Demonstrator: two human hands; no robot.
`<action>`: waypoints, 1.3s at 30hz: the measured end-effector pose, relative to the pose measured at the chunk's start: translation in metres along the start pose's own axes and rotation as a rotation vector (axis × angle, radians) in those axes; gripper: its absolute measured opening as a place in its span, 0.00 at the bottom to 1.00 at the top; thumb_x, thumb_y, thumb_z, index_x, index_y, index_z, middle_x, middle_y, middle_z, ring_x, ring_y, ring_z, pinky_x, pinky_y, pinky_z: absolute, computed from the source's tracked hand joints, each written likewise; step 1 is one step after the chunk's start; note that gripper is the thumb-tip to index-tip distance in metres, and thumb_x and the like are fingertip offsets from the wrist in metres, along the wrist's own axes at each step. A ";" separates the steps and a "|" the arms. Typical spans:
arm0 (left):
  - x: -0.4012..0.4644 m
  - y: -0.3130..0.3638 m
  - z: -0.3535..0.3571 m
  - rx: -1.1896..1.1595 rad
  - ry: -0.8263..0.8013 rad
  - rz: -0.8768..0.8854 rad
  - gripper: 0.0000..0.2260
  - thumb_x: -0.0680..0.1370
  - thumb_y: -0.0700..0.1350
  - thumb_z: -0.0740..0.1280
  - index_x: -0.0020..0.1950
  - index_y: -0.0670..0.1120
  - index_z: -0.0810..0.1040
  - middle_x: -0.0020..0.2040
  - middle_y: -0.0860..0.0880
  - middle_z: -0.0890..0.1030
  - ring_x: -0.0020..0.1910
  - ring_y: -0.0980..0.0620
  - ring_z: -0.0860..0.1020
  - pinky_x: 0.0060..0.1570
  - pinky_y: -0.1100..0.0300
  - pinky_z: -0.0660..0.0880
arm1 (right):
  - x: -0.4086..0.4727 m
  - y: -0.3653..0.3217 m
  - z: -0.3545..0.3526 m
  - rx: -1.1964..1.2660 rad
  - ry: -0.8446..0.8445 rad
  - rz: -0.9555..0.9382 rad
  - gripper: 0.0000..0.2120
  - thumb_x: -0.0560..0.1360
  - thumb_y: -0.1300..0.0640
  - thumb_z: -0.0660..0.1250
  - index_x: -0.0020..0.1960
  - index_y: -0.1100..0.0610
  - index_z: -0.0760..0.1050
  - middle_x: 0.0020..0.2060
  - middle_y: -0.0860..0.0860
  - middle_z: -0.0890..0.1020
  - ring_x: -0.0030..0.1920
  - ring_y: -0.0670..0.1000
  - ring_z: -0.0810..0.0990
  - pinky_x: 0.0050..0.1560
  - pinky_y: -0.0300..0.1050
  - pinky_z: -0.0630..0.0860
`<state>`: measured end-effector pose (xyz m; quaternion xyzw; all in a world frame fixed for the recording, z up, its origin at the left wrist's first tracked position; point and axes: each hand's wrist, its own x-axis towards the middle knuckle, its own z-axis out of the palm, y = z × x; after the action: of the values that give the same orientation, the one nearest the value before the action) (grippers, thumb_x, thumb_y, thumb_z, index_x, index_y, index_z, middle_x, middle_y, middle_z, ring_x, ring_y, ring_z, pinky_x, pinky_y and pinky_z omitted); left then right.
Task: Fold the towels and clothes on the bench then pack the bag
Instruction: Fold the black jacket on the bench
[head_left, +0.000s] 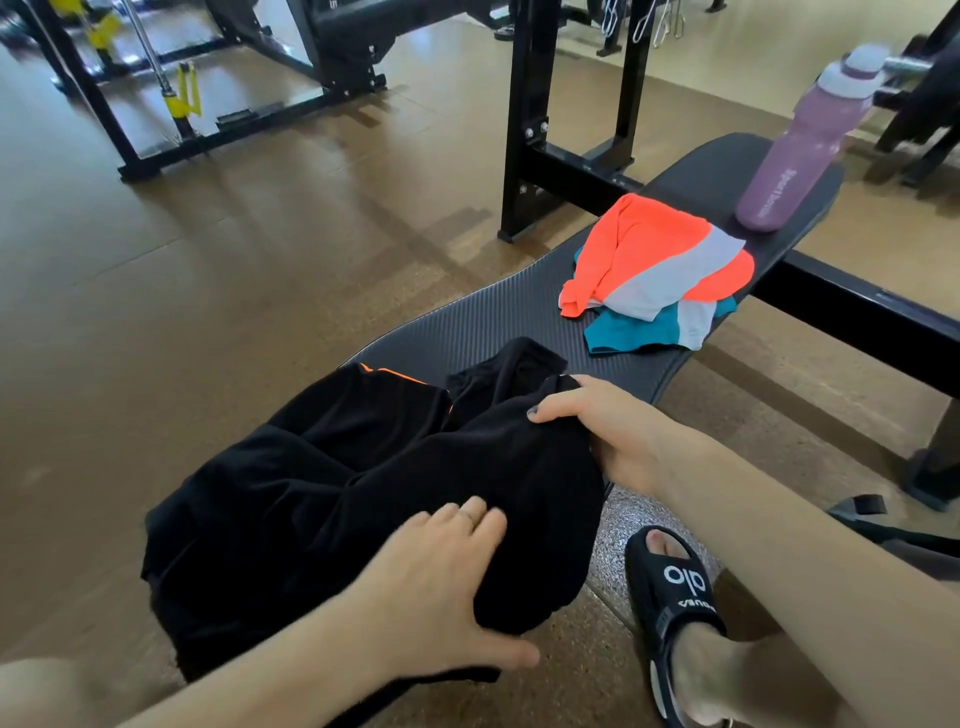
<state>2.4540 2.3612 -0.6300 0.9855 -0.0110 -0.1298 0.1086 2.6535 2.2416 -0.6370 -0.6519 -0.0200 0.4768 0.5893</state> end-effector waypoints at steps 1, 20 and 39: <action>0.000 0.001 0.010 0.087 -0.030 0.008 0.38 0.65 0.77 0.63 0.65 0.52 0.66 0.62 0.54 0.68 0.57 0.52 0.69 0.58 0.57 0.69 | 0.000 0.000 0.000 0.008 0.000 0.007 0.20 0.71 0.64 0.72 0.62 0.57 0.77 0.55 0.57 0.85 0.56 0.57 0.85 0.61 0.56 0.80; -0.016 0.008 0.037 0.317 -0.095 -0.100 0.30 0.74 0.62 0.60 0.66 0.42 0.75 0.66 0.40 0.73 0.58 0.41 0.71 0.55 0.45 0.74 | -0.020 -0.010 -0.001 0.570 -0.109 -0.153 0.23 0.68 0.75 0.52 0.60 0.69 0.74 0.55 0.65 0.80 0.51 0.61 0.86 0.49 0.47 0.83; -0.047 -0.090 -0.052 -0.577 0.686 -0.642 0.13 0.82 0.55 0.64 0.44 0.47 0.73 0.38 0.48 0.76 0.39 0.50 0.73 0.40 0.57 0.69 | -0.019 0.005 -0.010 -0.791 0.210 -0.626 0.22 0.80 0.46 0.66 0.33 0.56 0.64 0.29 0.49 0.64 0.32 0.47 0.65 0.37 0.48 0.60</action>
<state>2.4219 2.4625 -0.5884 0.8554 0.3623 0.1743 0.3267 2.6470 2.2217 -0.6309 -0.8321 -0.3337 0.1655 0.4109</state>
